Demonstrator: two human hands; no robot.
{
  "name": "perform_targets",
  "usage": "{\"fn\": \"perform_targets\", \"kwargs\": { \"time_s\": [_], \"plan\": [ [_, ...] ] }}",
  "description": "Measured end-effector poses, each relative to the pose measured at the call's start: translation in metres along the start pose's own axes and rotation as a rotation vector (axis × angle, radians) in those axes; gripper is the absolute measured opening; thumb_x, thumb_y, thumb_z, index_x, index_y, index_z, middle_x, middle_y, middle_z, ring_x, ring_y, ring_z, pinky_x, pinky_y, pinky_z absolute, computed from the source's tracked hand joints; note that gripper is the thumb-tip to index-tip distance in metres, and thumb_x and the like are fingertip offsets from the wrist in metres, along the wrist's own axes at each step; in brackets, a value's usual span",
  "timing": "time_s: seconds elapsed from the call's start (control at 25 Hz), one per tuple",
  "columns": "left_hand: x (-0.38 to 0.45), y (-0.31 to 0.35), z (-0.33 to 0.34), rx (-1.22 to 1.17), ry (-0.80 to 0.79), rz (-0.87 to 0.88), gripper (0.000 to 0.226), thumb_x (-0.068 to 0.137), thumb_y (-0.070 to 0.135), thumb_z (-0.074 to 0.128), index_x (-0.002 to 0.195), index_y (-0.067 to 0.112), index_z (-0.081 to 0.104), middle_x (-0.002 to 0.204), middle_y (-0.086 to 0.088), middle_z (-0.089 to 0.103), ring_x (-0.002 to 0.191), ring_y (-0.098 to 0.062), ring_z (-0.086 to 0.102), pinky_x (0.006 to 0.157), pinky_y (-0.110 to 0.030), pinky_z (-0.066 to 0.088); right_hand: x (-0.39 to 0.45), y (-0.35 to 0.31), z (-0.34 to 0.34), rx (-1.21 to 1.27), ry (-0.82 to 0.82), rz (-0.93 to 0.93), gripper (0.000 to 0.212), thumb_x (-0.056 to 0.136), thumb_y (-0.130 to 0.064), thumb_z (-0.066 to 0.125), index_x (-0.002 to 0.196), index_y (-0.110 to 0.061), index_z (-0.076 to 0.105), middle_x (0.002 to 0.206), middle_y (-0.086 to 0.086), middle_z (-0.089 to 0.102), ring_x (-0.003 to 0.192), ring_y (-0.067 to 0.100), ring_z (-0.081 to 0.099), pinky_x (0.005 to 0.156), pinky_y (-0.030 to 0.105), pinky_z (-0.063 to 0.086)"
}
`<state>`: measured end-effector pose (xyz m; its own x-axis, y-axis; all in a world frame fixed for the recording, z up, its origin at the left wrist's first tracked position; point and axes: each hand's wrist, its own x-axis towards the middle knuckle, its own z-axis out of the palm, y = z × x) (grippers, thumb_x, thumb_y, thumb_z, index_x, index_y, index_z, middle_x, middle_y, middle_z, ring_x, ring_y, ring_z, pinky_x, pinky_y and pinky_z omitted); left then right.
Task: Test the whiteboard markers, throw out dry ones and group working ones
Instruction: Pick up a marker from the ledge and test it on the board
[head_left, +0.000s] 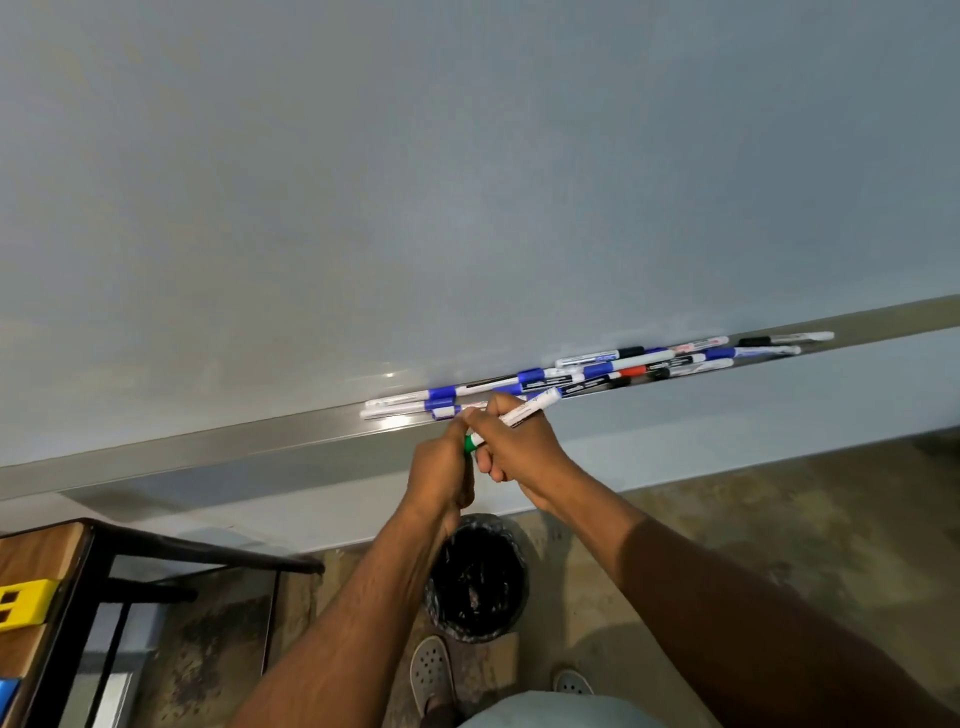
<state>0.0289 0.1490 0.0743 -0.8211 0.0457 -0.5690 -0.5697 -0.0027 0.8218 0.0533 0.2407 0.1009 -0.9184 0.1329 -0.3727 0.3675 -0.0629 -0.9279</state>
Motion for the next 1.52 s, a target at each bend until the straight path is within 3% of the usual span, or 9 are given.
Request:
{"fn": "perform_targets", "kwargs": {
  "time_s": [0.2,0.32,0.44,0.6,0.84,1.0,1.12,1.32,1.52],
  "plan": [
    [0.014,-0.005,-0.049,-0.113,0.369,0.055,0.035,0.095,0.022,0.044,0.061,0.022,0.036,0.049,0.003,0.029,0.043,-0.013,0.022,0.043,-0.02,0.018,0.016,-0.021,-0.114,0.671,0.309,0.089,0.025,0.095,-0.011,0.05,0.072,-0.019,0.043,0.037,-0.003,0.038,0.027,0.004,0.027,0.033,0.009,0.015],
    [0.009,-0.007,-0.064,0.129,0.348,0.141,0.04,0.099,0.039,0.043,0.064,0.019,0.041,0.057,0.001,0.034,0.049,-0.013,0.028,0.049,-0.028,0.023,0.025,-0.024,-0.156,0.482,0.355,-0.037,0.025,0.094,-0.016,0.058,0.074,-0.018,0.043,0.043,-0.001,0.047,0.033,0.008,0.036,0.035,0.015,0.024],
    [-0.004,0.002,-0.033,0.294,0.231,0.311,0.055,0.098,0.054,0.036,0.061,0.014,0.045,0.053,-0.003,0.044,0.048,-0.017,0.037,0.054,-0.029,0.033,0.026,-0.021,-0.127,0.4,0.229,-0.136,0.02,0.094,-0.016,0.061,0.079,-0.016,0.048,0.059,0.005,0.057,0.046,0.011,0.048,0.041,0.019,0.035],
    [-0.025,0.054,-0.026,0.415,0.132,0.661,0.056,0.102,0.046,0.026,0.068,0.007,0.046,0.057,-0.007,0.051,0.051,-0.016,0.046,0.057,-0.027,0.043,0.023,-0.044,-0.082,0.32,0.105,-0.23,0.004,0.093,-0.013,0.057,0.092,-0.013,0.061,0.076,0.009,0.068,0.061,0.014,0.056,0.055,0.024,0.042],
    [-0.045,0.196,-0.069,0.504,0.277,1.068,0.038,0.102,0.039,0.029,0.098,0.008,0.049,0.087,-0.001,0.063,0.078,-0.013,0.06,0.069,-0.027,0.047,0.004,-0.16,-0.023,0.127,0.042,-0.607,0.015,0.094,-0.022,0.059,0.102,-0.022,0.071,0.092,0.0,0.076,0.081,0.015,0.067,0.072,0.024,0.049],
    [-0.073,0.295,-0.109,0.642,0.483,1.37,0.032,0.101,0.042,0.032,0.102,0.013,0.047,0.088,-0.002,0.058,0.078,-0.019,0.053,0.067,-0.033,0.046,-0.014,-0.244,0.012,0.039,0.067,-0.892,0.017,0.095,-0.019,0.059,0.105,-0.02,0.072,0.092,-0.004,0.076,0.086,0.01,0.07,0.07,0.013,0.05],
    [-0.098,0.369,-0.137,0.749,0.651,1.564,0.034,0.1,0.039,0.036,0.117,0.012,0.049,0.116,-0.001,0.055,0.1,-0.016,0.052,0.082,-0.033,0.046,-0.021,-0.306,0.036,-0.006,0.11,-1.097,0.016,0.095,-0.017,0.06,0.105,-0.018,0.072,0.092,-0.004,0.076,0.089,0.009,0.071,0.075,0.019,0.054],
    [-0.131,0.466,-0.169,0.875,0.767,1.632,0.032,0.1,0.039,0.039,0.108,0.011,0.052,0.142,-0.006,0.045,0.123,-0.022,0.046,0.098,-0.036,0.042,-0.027,-0.399,0.068,-0.102,0.232,-1.358,0.017,0.093,-0.024,0.063,0.107,-0.021,0.072,0.099,-0.008,0.074,0.094,0.008,0.07,0.086,0.034,0.058],
    [-0.158,0.521,-0.185,0.904,0.8,1.616,0.037,0.101,0.04,0.035,0.113,0.009,0.05,0.155,-0.004,0.032,0.136,-0.024,0.038,0.104,-0.036,0.036,-0.042,-0.473,0.101,-0.273,0.335,-1.541,0.022,0.094,-0.028,0.06,0.112,-0.021,0.07,0.105,-0.009,0.072,0.093,0.005,0.067,0.082,0.024,0.056]
  ]
}}
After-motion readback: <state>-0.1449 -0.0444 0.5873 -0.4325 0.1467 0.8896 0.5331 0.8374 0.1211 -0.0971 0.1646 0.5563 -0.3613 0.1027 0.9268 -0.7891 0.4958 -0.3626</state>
